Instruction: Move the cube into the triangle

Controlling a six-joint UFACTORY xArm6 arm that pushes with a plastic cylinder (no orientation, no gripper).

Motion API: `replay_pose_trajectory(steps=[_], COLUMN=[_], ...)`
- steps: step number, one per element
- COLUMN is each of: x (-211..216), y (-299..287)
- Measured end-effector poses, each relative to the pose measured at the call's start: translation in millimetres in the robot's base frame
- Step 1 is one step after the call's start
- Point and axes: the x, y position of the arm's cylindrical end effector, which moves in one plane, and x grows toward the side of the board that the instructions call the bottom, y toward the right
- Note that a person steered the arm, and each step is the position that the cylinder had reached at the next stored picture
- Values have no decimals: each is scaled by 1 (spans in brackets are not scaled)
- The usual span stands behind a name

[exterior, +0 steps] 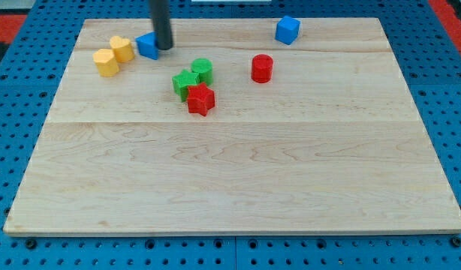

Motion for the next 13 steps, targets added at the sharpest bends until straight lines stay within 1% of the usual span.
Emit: replay_pose_trajectory(steps=[1, 2, 3, 4, 5, 6, 7, 8, 9, 10, 11, 12, 13], x=[31, 32, 1, -41, -47, -44, -49, -72, -69, -68, -60, -50, -41], y=[80, 215, 281, 270, 216, 173, 221, 213, 154, 60, 14, 20, 41])
